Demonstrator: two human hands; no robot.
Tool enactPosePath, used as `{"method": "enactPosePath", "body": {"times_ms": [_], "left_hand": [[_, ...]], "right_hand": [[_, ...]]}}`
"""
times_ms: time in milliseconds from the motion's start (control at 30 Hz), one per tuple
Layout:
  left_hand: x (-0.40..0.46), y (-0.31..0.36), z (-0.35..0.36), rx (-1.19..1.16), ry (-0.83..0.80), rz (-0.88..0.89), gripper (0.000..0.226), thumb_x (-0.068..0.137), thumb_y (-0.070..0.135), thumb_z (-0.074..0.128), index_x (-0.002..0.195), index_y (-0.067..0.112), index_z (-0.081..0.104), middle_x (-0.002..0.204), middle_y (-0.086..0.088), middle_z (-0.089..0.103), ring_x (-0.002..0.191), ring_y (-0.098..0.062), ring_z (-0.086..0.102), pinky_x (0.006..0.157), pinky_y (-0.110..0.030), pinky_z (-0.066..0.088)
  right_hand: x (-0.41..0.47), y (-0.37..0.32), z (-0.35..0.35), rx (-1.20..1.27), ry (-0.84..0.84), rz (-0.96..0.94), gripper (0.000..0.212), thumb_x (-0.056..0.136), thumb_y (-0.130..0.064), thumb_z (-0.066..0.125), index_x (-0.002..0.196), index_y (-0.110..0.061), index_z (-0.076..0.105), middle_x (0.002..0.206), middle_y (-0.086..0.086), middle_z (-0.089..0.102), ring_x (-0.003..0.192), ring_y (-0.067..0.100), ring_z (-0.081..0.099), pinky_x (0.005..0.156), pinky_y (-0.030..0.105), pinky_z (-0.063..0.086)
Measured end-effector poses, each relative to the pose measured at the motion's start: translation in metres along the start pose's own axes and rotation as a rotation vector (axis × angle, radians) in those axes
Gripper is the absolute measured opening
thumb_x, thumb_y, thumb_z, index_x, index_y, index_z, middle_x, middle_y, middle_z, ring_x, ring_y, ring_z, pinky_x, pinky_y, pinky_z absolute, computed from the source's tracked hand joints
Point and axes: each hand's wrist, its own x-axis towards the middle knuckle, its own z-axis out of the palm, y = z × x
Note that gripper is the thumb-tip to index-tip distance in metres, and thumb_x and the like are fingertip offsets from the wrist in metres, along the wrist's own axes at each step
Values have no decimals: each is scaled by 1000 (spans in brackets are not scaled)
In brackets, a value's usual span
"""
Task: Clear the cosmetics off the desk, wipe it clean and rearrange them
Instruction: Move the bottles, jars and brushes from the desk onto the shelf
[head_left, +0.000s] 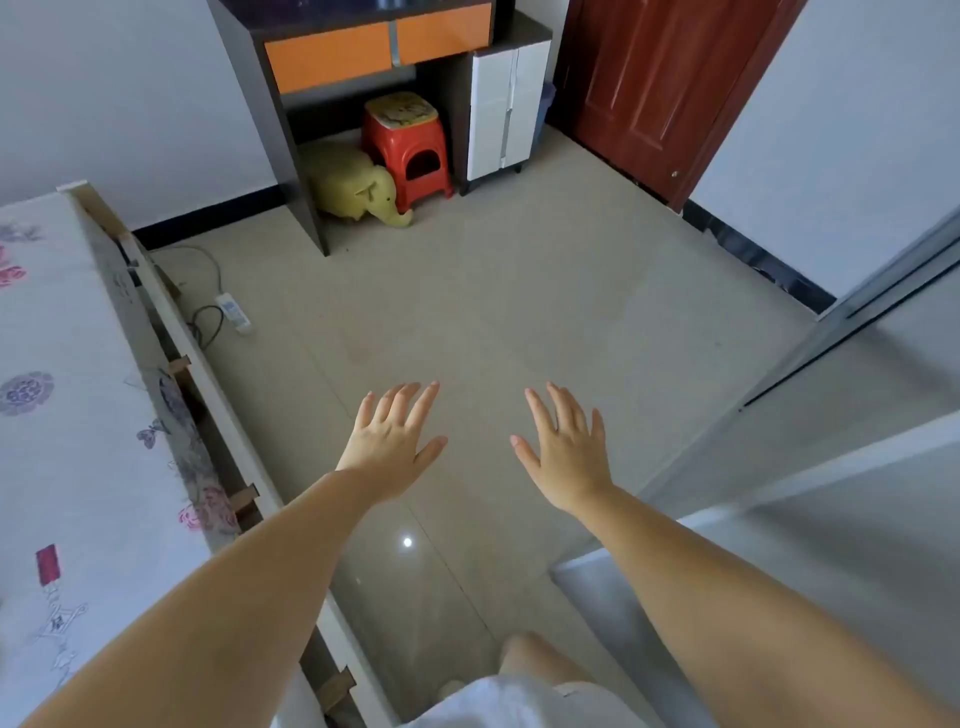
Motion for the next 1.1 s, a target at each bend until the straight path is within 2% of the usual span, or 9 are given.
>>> {"method": "enactPosePath", "body": {"times_ms": [67,133,233,400,500,700,933,1033,1100], "left_hand": [[15,-7,-4,6,19,-4,79,80,59,4,147,17,8,145,-10,32,136,-27,25,114,-47,12],[37,-16,-7,26,61,-1,80,79,60,2,147,18,6,146,-9,30,137,-26,23,114,-46,10],[82,-31,-16,35,73,-2,80,78,60,0,147,19,4,147,-8,29,137,-26,22,114,-45,9],[172,-50,-31,1,59,-33,75,83,58,5,147,19,1,148,-8,26,138,-24,19,115,-45,8],[224,-59,-44,18,68,-43,82,76,61,-5,147,20,-1,148,-5,25,138,-23,19,115,-43,9],[318,-92,-72,-17,100,-88,84,74,61,-7,147,19,-1,148,-5,26,138,-22,19,115,-42,10],[436,-169,-108,-13,104,-134,75,84,62,4,146,22,-4,150,-4,22,139,-23,17,116,-42,9],[494,-209,-135,-17,100,-157,73,86,63,7,146,23,-4,151,-4,20,139,-23,16,116,-41,7],[532,-235,-153,-4,120,-147,82,76,65,-5,146,22,-2,151,-4,21,139,-23,17,115,-41,8]], "right_hand": [[17,2,-5,-7,53,-1,71,85,-58,19,143,-20,33,149,13,34,136,30,35,106,58,28],[44,7,-7,-26,24,-3,67,89,-58,23,146,-22,22,154,10,23,142,27,23,110,55,20],[92,11,-14,3,68,0,74,83,-61,13,146,-23,22,155,10,21,142,27,21,111,55,17],[182,27,-27,-37,9,-15,68,89,-60,19,148,-25,13,157,7,13,145,24,12,114,52,11],[235,39,-40,-44,1,-37,82,76,-62,2,147,-24,19,156,9,19,143,26,18,113,53,14],[347,52,-63,-61,-10,6,67,82,-55,27,132,-18,50,136,14,52,124,32,51,95,59,40],[499,36,-76,-70,56,-26,70,82,-56,21,136,-19,45,140,14,47,128,31,47,100,57,36],[572,19,-86,-50,48,13,62,81,-52,30,125,-18,57,126,13,60,113,29,61,86,55,49],[616,8,-95,-28,29,27,59,80,-51,33,121,-18,60,121,12,64,107,28,64,80,53,52]]}}
